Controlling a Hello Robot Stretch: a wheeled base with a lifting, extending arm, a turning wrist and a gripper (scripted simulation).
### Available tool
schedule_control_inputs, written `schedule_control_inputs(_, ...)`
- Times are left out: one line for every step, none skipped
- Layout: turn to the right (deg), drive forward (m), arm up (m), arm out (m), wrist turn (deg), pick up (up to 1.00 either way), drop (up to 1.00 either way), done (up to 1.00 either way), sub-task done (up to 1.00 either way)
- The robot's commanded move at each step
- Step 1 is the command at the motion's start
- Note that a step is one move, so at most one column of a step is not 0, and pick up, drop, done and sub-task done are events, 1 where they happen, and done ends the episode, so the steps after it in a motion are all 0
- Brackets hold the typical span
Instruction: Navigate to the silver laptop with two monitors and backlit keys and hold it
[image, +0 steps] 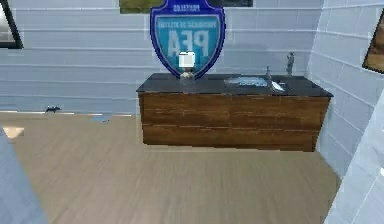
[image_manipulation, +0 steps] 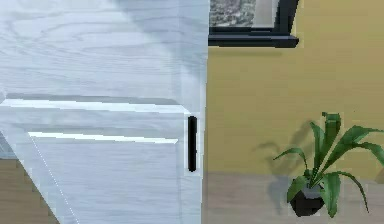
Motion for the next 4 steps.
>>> schedule_control_inputs(15.0,0.00,0.00,0.00,0.0,0.00,0.00,0.00,0.00)
schedule_control_inputs(0.0,0.15,0.00,0.00,0.0,0.00,0.00,0.00,0.00)
schedule_control_inputs(9.0,0.00,0.00,0.00,0.0,0.00,0.00,0.00,0.00)
schedule_control_inputs(0.0,1.00,0.00,0.00,0.0,0.00,0.00,0.00,0.00)
